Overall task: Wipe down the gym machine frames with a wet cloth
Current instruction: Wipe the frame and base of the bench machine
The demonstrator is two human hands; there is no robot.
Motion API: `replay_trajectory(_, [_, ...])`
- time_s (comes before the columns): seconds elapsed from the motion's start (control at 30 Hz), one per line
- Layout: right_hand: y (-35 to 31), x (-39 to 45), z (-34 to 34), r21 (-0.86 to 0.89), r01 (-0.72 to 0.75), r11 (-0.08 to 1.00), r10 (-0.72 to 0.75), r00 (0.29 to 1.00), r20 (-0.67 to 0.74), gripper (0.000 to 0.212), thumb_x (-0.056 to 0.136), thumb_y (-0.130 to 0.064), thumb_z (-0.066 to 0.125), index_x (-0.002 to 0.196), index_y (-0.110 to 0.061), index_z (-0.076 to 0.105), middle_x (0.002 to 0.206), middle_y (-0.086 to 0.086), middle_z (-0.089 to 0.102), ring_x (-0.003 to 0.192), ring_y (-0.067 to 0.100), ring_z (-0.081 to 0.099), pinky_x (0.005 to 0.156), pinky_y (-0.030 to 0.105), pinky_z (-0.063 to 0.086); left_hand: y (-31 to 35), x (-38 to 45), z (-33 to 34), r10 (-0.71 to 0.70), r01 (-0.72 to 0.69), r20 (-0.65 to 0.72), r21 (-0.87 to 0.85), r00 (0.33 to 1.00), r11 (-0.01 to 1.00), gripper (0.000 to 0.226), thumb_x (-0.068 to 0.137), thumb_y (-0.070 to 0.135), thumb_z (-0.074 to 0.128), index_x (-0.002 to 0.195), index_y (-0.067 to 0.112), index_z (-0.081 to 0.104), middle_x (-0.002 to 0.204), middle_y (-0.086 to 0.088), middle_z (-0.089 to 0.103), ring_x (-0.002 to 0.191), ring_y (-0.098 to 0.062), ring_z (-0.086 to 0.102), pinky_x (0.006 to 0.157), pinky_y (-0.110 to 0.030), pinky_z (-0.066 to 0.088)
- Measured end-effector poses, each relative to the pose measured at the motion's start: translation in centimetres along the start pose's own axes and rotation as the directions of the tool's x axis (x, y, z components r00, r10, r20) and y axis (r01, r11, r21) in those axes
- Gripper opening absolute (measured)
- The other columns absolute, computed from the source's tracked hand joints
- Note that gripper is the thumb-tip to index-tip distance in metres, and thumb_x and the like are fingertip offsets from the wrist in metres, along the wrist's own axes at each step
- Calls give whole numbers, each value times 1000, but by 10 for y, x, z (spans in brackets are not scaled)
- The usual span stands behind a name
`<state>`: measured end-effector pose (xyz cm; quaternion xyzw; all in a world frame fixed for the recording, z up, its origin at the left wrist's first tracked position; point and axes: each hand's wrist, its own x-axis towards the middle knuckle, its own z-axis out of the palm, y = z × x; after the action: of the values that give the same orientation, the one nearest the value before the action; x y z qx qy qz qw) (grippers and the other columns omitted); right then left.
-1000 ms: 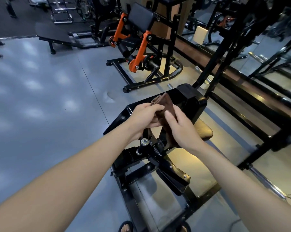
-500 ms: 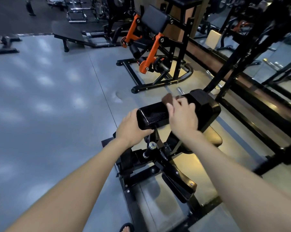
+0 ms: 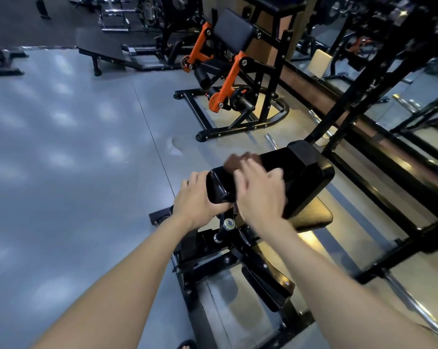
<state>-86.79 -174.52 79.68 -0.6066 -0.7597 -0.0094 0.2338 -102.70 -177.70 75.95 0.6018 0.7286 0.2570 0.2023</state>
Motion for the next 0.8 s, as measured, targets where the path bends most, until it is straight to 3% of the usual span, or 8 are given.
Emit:
replay_trajectory(0.07, [-20, -18, 9, 9, 188, 982, -188, 982, 11, 46, 106, -48, 40, 138, -28, 65, 141, -9, 62, 94, 25, 46, 79, 41, 47, 0, 1, 0, -10, 10, 8, 20, 1000, 1000, 77, 74, 57, 74, 139, 29, 42, 122, 7, 42, 115, -24, 42, 85, -40, 48])
replay_trajectory(0.13, [-12, -11, 10, 8, 287, 958, -287, 957, 46, 46, 106, -48, 39, 137, -27, 66, 140, -9, 61, 112, 27, 47, 93, 44, 43, 0, 1, 0, -15, 15, 6, 15, 1000, 1000, 80, 70, 62, 73, 137, 30, 42, 119, 8, 42, 114, -23, 42, 84, -42, 49])
replay_trajectory(0.23, [26, 23, 8, -45, 171, 984, -167, 982, 93, 49, 109, -43, 31, 144, -23, 59, 149, -5, 54, 145, 24, 36, 122, 45, 24, -1, 0, 1, -14, 14, -12, -14, 1000, 1000, 88, 66, 73, 76, 136, 32, 41, 122, 11, 44, 114, -20, 42, 87, -42, 48])
replay_trajectory(0.37, [32, 38, 11, 76, 0, 997, -5, 997, 74, 48, 110, -36, 33, 145, -12, 54, 147, 5, 55, 139, 23, 47, 119, 46, 39, -3, -1, 3, -16, 16, -1, -24, 1000, 1000, 89, 69, 72, 75, 140, 33, 37, 127, 12, 43, 119, -17, 40, 91, -41, 48])
replay_trajectory(0.47, [-7, 4, 21, 179, 194, 965, -210, 975, 76, 50, 109, -36, 37, 147, -10, 55, 154, 6, 52, 146, 23, 42, 126, 34, 25, -2, 0, 3, -18, 18, -10, 4, 1000, 1000, 83, 73, 61, 75, 140, 30, 38, 129, 9, 43, 119, -21, 41, 87, -41, 49])
replay_trajectory(0.6, [5, 10, 12, 206, 409, 889, -436, 893, 108, 45, 107, -34, 42, 145, -16, 59, 152, 2, 55, 144, 19, 44, 124, 30, 27, 0, -1, 3, -35, 34, -29, -41, 999, 999, 80, 71, 63, 76, 136, 34, 41, 123, 12, 45, 115, -16, 41, 85, -40, 49])
replay_trajectory(0.67, [36, 30, 1, 211, 341, 916, -375, 915, 148, 36, 108, -30, 45, 141, -24, 58, 146, -5, 58, 137, 12, 48, 122, 30, 31, -3, -2, 4, -37, 35, -32, -60, 999, 998, 87, 67, 71, 78, 137, 36, 40, 121, 15, 44, 117, -15, 41, 90, -40, 48])
replay_trajectory(0.8, [102, 67, -11, 161, 11, 987, -24, 997, 78, 37, 109, -40, 39, 138, -24, 55, 133, -2, 62, 127, 17, 56, 110, 47, 49, -2, -3, 3, -42, 42, 4, -76, 999, 996, 92, 69, 70, 78, 144, 38, 35, 126, 16, 41, 123, -15, 39, 96, -40, 45])
